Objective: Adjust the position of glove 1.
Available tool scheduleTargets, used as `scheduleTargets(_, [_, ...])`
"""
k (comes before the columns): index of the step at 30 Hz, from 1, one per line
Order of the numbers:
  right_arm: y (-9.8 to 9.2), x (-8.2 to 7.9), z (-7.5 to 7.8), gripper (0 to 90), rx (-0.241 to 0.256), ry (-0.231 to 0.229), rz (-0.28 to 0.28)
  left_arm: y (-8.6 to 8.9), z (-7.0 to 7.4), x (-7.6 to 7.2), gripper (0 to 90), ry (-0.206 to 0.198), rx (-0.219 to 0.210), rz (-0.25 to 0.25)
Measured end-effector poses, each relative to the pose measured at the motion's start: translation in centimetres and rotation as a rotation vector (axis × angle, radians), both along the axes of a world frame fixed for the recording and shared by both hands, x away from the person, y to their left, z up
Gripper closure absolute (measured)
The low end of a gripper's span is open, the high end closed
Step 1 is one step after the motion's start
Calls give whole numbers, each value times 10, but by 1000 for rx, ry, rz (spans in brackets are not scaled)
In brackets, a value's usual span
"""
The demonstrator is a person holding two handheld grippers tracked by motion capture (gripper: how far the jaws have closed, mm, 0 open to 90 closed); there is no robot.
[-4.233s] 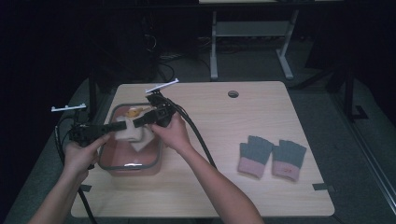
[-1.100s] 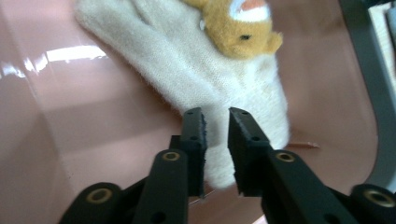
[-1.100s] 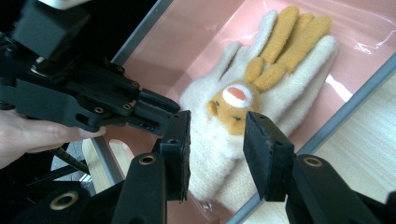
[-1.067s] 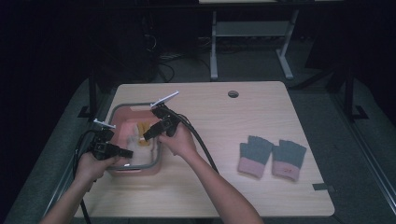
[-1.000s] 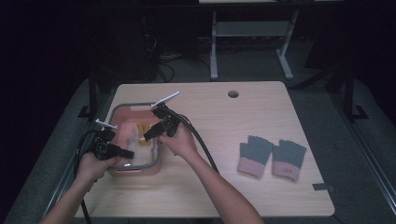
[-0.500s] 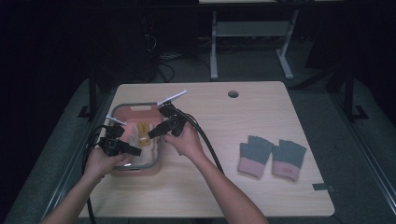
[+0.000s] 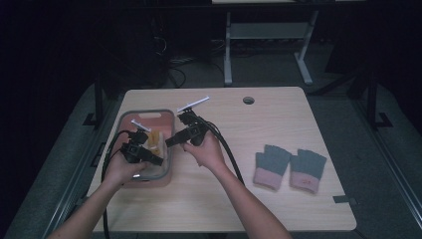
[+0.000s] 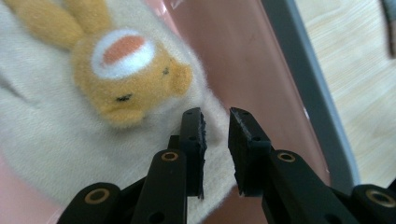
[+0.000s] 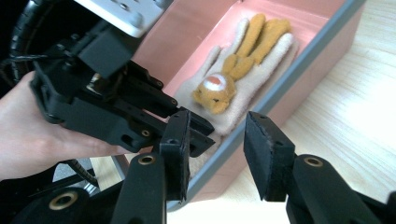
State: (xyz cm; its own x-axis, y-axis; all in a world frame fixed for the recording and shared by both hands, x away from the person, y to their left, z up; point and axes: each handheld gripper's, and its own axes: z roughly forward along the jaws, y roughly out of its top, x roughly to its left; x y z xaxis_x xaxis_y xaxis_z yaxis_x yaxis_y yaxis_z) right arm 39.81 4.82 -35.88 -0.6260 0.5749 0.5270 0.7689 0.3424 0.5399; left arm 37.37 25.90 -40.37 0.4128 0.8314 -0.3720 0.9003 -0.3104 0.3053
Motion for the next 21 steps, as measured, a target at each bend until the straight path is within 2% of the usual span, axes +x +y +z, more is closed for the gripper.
scheduleTargets(6, [-12,-2,0,610,4,-4,-14,-1,-5,4,759,20,48,-12])
scheduleTargets(9, [-16,-3,-1,609,6,-10,-16,-1,-5,5,762,17,82,-26])
scheduleTargets(12, [-20,-4,-1,608,10,-11,-22,0,-4,5,762,14,95,-20])
scheduleTargets(17, [-27,-5,0,607,14,-8,-29,0,-4,4,763,11,107,-26])
scheduleTargets(21, [-35,-7,1,595,21,-17,-36,2,0,3,723,0,79,-19])
